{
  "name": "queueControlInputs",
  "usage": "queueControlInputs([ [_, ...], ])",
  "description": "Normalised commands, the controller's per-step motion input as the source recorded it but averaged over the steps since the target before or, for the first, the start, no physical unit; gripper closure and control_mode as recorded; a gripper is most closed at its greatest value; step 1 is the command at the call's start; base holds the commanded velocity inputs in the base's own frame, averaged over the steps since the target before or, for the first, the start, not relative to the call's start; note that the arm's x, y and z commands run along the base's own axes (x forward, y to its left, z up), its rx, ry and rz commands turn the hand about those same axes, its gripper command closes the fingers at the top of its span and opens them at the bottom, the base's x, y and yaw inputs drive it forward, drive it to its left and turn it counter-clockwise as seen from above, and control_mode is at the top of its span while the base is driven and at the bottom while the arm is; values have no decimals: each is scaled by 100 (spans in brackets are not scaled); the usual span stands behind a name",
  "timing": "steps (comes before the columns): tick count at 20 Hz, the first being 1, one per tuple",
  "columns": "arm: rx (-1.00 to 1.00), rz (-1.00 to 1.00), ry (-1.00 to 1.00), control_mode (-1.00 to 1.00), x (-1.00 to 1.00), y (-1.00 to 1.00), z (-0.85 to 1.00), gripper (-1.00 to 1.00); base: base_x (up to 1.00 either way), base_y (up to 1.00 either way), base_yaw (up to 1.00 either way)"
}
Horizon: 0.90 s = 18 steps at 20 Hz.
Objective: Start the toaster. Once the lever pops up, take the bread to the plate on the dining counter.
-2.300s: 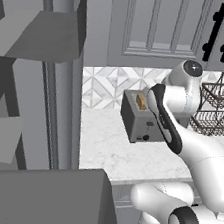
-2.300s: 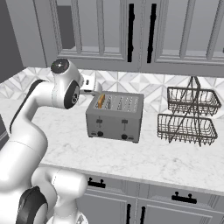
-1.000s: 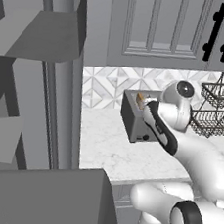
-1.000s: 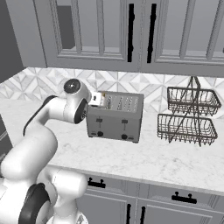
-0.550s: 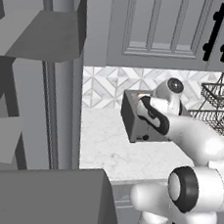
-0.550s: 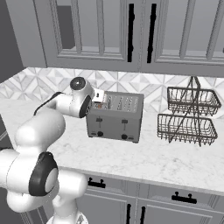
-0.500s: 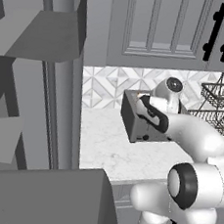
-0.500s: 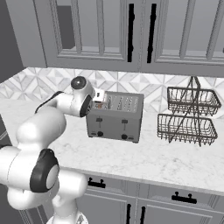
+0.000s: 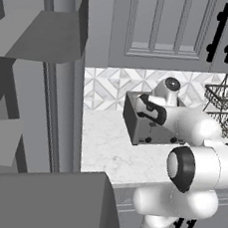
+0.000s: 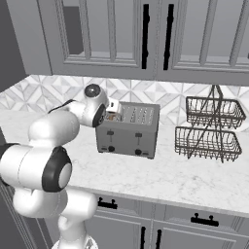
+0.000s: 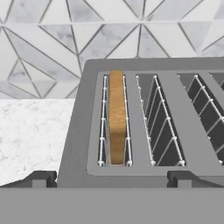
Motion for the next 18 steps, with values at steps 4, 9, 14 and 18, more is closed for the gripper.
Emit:
queueControlInputs([
  [4, 0, 1, 0, -100, 21, -1, -29, -100, 0, 0, 0],
  [9, 0, 1, 0, -100, 21, 0, -9, -100, 0, 0, 0],
  [14, 0, 2, 0, -100, 16, -6, -2, -100, 0, 0, 0],
  [18, 0, 1, 0, -100, 27, -10, -4, -100, 0, 0, 0],
])
